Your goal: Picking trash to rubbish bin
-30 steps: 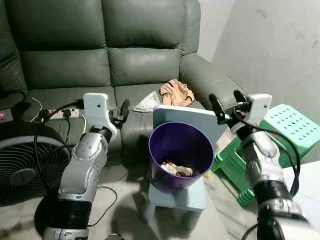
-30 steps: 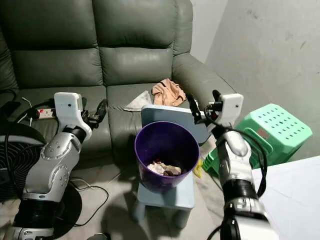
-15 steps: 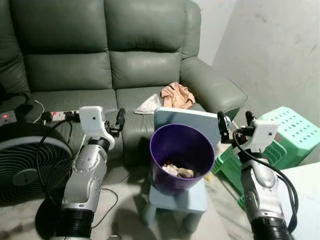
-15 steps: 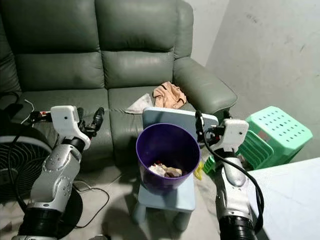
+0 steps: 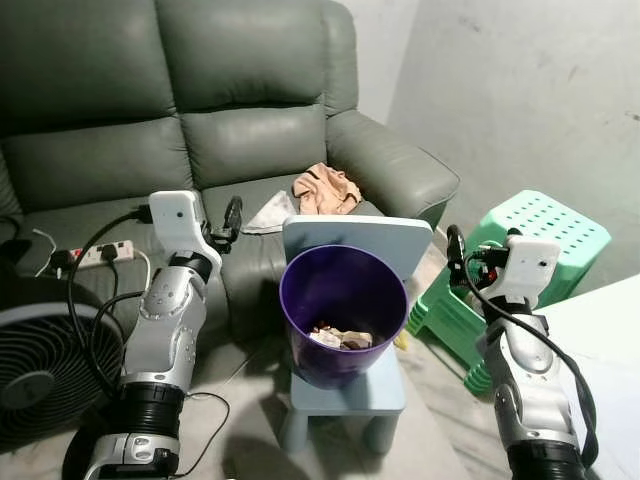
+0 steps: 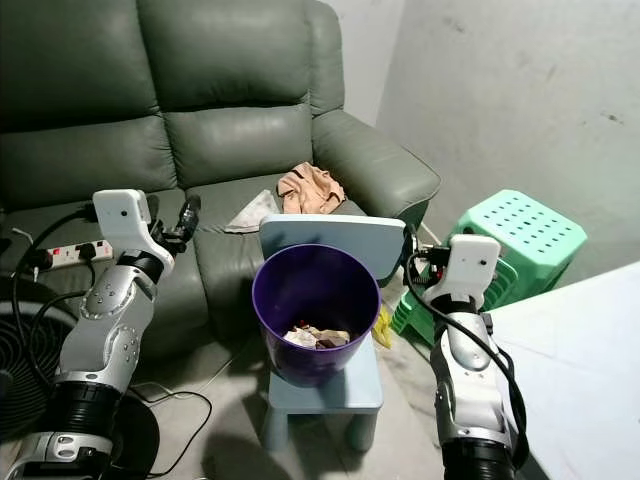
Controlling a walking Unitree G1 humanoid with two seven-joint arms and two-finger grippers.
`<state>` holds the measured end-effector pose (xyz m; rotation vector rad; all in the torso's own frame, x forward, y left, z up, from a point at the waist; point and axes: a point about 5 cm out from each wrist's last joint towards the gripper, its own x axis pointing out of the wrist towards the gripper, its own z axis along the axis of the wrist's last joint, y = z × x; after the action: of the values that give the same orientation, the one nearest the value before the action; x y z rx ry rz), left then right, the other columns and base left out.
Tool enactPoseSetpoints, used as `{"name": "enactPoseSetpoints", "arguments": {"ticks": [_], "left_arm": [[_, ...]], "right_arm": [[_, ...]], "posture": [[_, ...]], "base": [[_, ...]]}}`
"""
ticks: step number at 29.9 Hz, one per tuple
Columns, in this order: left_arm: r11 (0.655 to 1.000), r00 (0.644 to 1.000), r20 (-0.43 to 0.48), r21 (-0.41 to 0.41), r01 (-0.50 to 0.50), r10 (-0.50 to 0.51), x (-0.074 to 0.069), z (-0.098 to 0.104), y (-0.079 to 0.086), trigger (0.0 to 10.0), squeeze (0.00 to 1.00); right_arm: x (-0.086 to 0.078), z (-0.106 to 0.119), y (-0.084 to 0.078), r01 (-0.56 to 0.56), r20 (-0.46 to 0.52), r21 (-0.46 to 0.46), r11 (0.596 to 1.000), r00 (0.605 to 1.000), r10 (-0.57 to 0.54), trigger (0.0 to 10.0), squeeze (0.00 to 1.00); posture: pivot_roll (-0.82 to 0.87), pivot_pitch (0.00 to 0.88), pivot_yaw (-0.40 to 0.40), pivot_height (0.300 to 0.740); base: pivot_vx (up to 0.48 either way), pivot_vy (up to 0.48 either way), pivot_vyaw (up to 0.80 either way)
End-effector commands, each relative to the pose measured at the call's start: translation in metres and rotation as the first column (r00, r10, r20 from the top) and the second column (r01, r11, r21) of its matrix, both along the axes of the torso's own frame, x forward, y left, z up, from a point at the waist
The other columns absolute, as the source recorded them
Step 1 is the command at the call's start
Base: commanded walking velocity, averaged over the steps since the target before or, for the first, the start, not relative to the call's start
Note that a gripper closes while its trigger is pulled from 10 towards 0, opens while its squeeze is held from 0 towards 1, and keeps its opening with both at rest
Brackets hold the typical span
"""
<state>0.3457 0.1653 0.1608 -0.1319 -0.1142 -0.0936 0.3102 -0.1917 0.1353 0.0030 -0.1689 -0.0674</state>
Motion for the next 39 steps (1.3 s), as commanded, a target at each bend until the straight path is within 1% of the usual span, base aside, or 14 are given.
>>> {"name": "enactPoseSetpoints", "arguments": {"ticks": [1,6,13,14,15,17,19,28,31,39], "left_arm": [[0.999,0.999,0.028,0.006,0.036,-0.037,0.004,0.007,-0.009,10.0,0.00],[0.997,0.997,0.038,0.028,0.071,-0.072,0.007,0.007,-0.016,10.0,0.00],[0.997,0.996,0.027,0.004,0.081,-0.081,0.007,0.005,-0.019,10.0,0.00],[0.997,0.996,0.026,-0.003,0.081,-0.081,0.007,0.004,-0.020,10.0,0.00],[0.996,0.997,0.020,-0.033,0.079,-0.078,0.007,0.003,-0.020,10.0,0.00],[0.996,0.997,0.009,-0.036,0.078,-0.077,0.007,0.002,-0.020,10.0,0.00],[0.997,0.997,0.003,-0.009,0.072,-0.072,0.007,0.001,-0.020,10.0,0.00],[0.998,0.998,0.000,0.005,0.063,-0.063,0.007,0.000,-0.019,10.0,0.00],[0.998,0.998,-0.003,-0.004,0.066,-0.066,0.007,0.000,-0.019,10.0,0.00],[0.997,0.997,0.002,0.018,0.077,-0.077,0.006,0.001,-0.019,10.0,0.00]], "right_arm": [[-0.001,0.006,0.001,0.016,0.013,-0.014,1.000,1.000,-0.015,10.0,0.00],[-0.001,0.007,0.004,0.018,0.008,-0.033,0.999,1.000,-0.018,10.0,0.00],[-0.003,0.005,0.007,0.006,-0.003,-0.048,0.999,1.000,-0.006,10.0,0.00],[-0.003,0.005,0.007,0.004,-0.006,-0.054,0.999,1.000,-0.004,10.0,0.00],[-0.004,0.003,0.007,0.002,-0.010,-0.058,0.998,1.000,-0.002,10.0,0.00],[-0.005,0.003,0.008,0.001,-0.013,-0.058,0.998,1.000,-0.001,10.0,0.00],[-0.006,0.001,0.008,-0.002,-0.019,-0.061,0.998,1.000,0.000,10.0,0.00],[-0.008,0.000,0.008,-0.001,-0.028,-0.076,0.997,1.000,-0.002,10.0,0.00],[-0.009,-0.001,0.009,-0.003,-0.029,-0.076,0.997,1.000,0.001,10.0,0.00],[-0.010,-0.002,0.011,-0.009,-0.034,-0.074,0.997,0.999,0.006,10.0,0.00]], "posture": [[-0.03,0.000,-0.038,0.740],[-0.03,0.000,-0.037,0.740],[-0.03,0.000,-0.041,0.740],[-0.03,0.000,-0.041,0.740],[-0.03,0.000,-0.043,0.740],[-0.03,0.000,-0.044,0.740],[-0.03,0.000,-0.046,0.740],[-0.03,0.000,-0.048,0.740],[-0.03,0.000,-0.047,0.740],[-0.03,0.000,-0.048,0.740]], "base": [[0.000,0.000,-0.74],[0.000,0.000,-0.74],[0.000,0.000,-0.74],[0.000,0.000,-0.74],[0.000,0.000,-0.73],[0.000,0.000,-0.73],[0.000,0.000,-0.73],[0.000,0.000,-0.73],[0.000,0.000,-0.73],[0.000,0.000,-0.72]]}}
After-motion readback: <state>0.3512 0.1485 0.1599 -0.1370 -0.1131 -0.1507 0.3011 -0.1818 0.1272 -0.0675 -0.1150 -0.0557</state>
